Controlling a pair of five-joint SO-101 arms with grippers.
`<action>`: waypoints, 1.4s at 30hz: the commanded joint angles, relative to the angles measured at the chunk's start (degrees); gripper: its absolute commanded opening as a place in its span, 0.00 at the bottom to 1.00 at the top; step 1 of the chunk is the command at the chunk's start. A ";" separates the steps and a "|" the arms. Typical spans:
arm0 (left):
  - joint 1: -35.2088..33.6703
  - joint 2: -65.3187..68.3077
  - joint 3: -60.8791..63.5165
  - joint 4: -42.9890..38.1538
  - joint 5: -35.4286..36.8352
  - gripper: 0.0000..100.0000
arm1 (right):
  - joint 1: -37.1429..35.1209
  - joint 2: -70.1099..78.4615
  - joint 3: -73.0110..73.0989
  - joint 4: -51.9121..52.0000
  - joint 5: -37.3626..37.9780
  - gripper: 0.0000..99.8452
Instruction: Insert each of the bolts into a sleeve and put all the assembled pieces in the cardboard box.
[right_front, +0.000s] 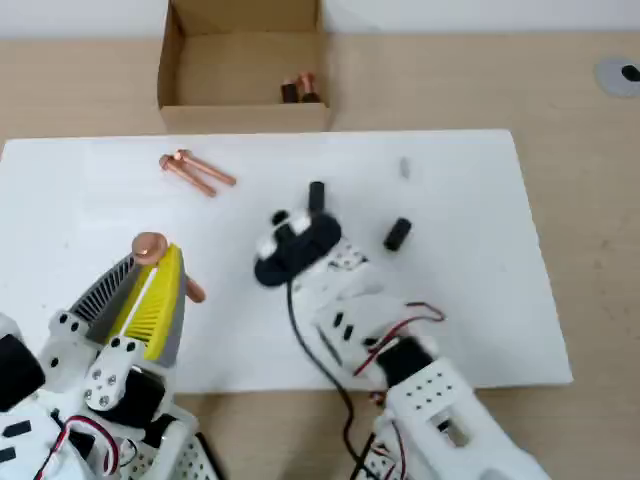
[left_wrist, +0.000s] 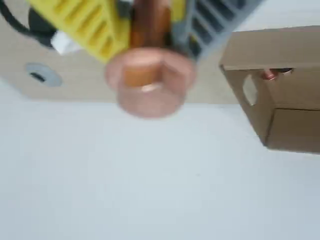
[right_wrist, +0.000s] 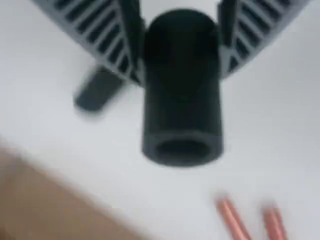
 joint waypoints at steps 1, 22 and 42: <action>0.70 -0.13 -2.11 -0.09 0.44 0.01 | -6.20 -1.27 3.12 -15.03 -0.44 0.01; -9.58 -0.22 29.89 -45.54 0.53 0.01 | -12.00 -1.27 1.63 -22.24 -13.45 0.01; -4.04 0.04 37.45 -45.71 -2.29 0.01 | -9.27 -1.27 0.13 -22.15 -13.45 0.01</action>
